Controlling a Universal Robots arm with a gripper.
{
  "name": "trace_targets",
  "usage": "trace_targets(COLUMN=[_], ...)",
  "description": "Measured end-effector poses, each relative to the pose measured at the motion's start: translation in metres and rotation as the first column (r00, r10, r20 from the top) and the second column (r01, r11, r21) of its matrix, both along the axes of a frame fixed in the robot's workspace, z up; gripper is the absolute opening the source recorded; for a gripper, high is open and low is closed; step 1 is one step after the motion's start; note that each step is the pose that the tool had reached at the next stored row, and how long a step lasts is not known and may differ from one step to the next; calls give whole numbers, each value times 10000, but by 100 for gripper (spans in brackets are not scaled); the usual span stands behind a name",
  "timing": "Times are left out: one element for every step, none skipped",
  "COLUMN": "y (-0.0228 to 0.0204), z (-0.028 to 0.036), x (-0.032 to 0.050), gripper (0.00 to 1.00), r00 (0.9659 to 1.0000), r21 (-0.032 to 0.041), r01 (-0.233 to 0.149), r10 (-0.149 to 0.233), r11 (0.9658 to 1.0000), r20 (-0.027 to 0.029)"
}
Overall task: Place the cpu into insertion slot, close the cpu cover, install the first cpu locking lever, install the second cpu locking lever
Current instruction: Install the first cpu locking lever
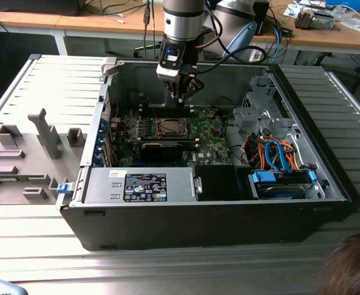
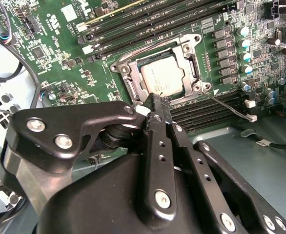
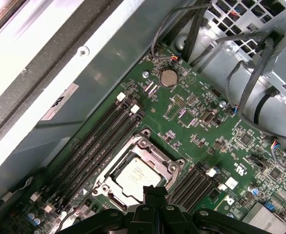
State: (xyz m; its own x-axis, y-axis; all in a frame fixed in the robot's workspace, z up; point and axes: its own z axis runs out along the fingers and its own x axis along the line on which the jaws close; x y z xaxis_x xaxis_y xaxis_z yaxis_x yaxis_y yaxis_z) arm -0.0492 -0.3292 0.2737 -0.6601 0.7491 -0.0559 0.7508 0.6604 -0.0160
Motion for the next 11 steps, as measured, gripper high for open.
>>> trace_targets(y=[0, 0, 0, 0, 0, 0, 0, 0, 0, 0, 0], z=[0, 0, 0, 0, 0, 0, 0, 0, 0, 0, 0], x=[0, 0, 0, 0, 0, 0, 0, 0, 0, 0, 0], gripper=[11, 11, 11, 11, 11, 11, 11, 11, 11, 11, 11], r00=[10000, 10000, 10000, 10000, 10000, 10000, 10000, 10000, 10000, 10000, 10000], r21=[0, 1, 0, 0, 0, 0, 0, 0, 0, 1, 0], r01=[-10, -21, -36, -41, -46, -54, -54, -59, -82, -84, -86], r10=[10, 21, 36, 41, 46, 54, 54, 59, 82, 84, 86], r11=[10000, 10000, 10000, 10000, 10000, 10000, 10000, 10000, 10000, 10000, 10000], r20=[1, 1, 0, 1, 0, 1, 0, 0, 0, 1, 1])
